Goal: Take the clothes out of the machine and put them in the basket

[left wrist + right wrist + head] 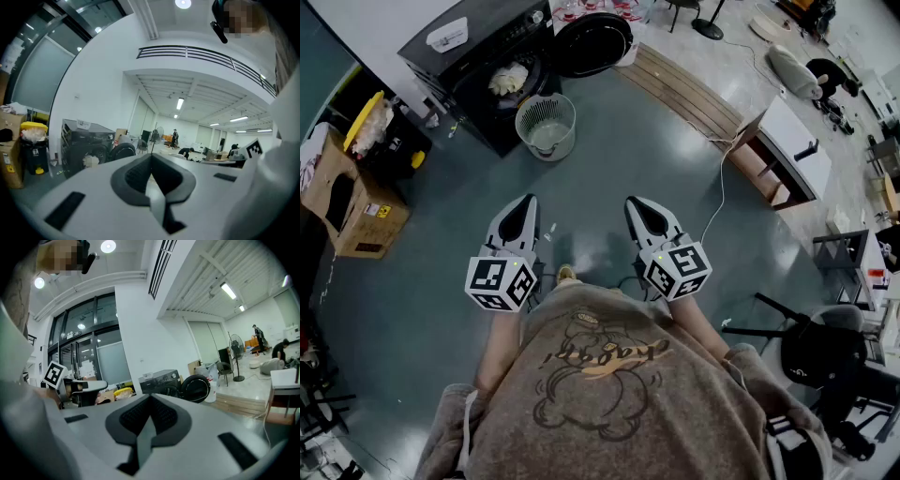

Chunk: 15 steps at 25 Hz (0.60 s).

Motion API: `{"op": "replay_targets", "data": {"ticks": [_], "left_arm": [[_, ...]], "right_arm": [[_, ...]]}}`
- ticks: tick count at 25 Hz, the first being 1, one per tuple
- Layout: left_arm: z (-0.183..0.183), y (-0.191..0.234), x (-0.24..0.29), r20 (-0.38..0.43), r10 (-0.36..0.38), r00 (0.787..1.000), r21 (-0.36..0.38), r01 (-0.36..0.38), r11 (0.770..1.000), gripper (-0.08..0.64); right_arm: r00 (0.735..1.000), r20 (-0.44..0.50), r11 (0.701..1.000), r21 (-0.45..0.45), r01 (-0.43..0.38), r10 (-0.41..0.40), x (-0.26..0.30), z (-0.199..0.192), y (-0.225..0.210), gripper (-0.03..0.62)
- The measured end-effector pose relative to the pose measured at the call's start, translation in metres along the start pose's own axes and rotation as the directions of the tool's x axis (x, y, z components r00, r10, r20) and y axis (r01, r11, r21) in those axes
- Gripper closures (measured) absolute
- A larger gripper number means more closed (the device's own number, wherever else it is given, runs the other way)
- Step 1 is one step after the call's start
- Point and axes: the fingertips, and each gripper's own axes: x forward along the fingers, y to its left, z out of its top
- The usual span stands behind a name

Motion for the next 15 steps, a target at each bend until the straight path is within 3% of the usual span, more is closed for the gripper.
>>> {"op": "replay_targets", "data": {"ticks": [15], "left_arm": [[-0.003,0.055,0.013,-0.036,-0.07,0.997,0.0,0.07,0.998,0.554]], "right_arm": [[0.996,-0.016,0.996,0.016,0.084,-0.084,0.048,-0.01,0.017,0.597]]}}
